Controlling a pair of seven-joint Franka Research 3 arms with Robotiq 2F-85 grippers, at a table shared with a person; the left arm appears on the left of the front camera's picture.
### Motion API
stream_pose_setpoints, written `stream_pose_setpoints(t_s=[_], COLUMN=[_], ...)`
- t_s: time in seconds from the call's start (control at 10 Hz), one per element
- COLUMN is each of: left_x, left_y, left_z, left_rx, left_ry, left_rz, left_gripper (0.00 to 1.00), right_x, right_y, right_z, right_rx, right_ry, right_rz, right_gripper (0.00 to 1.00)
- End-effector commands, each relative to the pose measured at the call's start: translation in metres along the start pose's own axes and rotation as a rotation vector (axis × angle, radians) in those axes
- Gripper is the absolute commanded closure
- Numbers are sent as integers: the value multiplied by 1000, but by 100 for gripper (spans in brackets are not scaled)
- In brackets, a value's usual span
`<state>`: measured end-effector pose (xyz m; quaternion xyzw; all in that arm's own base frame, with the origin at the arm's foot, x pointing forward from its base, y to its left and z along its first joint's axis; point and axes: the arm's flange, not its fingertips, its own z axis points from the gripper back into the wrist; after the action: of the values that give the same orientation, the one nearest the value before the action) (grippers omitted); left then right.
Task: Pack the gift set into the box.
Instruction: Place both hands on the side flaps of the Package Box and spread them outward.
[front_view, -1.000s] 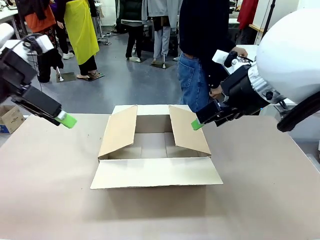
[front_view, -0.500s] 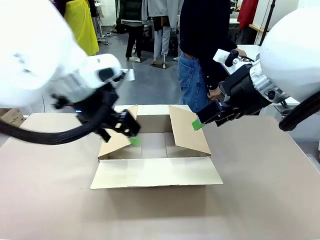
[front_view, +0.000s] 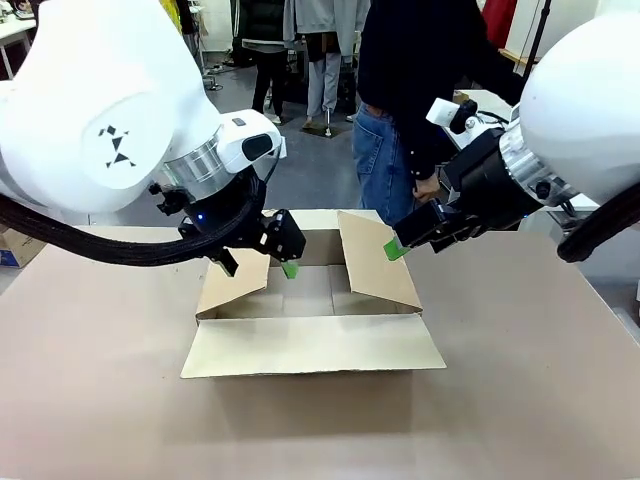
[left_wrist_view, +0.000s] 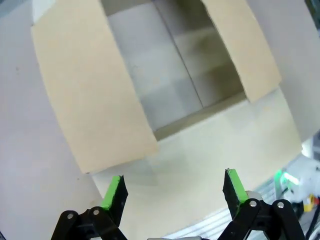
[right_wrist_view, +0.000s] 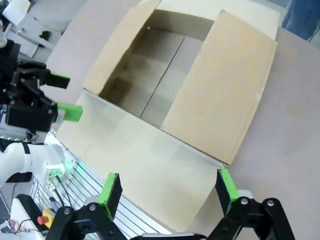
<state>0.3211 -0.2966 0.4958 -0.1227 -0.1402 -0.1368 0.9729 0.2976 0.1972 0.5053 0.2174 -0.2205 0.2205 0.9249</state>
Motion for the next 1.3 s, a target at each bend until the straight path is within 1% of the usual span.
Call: stream_pose_setpoints(t_s=[0.0, 0.1, 0.2, 0.3, 0.4, 0.5, 0.7, 0.8, 0.9, 1.1, 1.2], left_x=[7, 20, 34, 51, 72, 88, 120, 130, 134, 137, 137], left_y=[-7, -13, -18, -24, -31, -35, -29, -22, -17, -8, -3], left_z=[-9, -12, -15, -17, -23, -30, -57, -77, -93, -116, -118], left_rx=[182, 241, 255, 283, 341, 377, 446, 478, 450, 448, 458], left_ry=[-62, -58, -41, -33, -8, 10, 14, 8, 31, 41, 49], left_rz=[133, 176, 192, 238, 293, 323, 387, 342, 283, 253, 248], left_gripper=[0, 0, 0, 0, 0, 0, 0, 0, 0, 0, 0], right_x=[1, 1, 1, 1, 1, 1, 1, 1, 1, 1, 1], right_y=[-2, -2, -2, -2, -2, -2, -2, -2, -2, -2, -2], right_z=[5, 5, 5, 5, 5, 5, 5, 5, 5, 5, 5], right_rx=[11, 11, 11, 11, 11, 11, 11, 11, 11, 11, 11], right_ry=[2, 2, 2, 2, 2, 2, 2, 2, 2, 2, 2], right_rz=[21, 21, 21, 21, 21, 21, 21, 21, 21, 21, 21], right_gripper=[0, 0, 0, 0, 0, 0, 0, 0, 0, 0, 0])
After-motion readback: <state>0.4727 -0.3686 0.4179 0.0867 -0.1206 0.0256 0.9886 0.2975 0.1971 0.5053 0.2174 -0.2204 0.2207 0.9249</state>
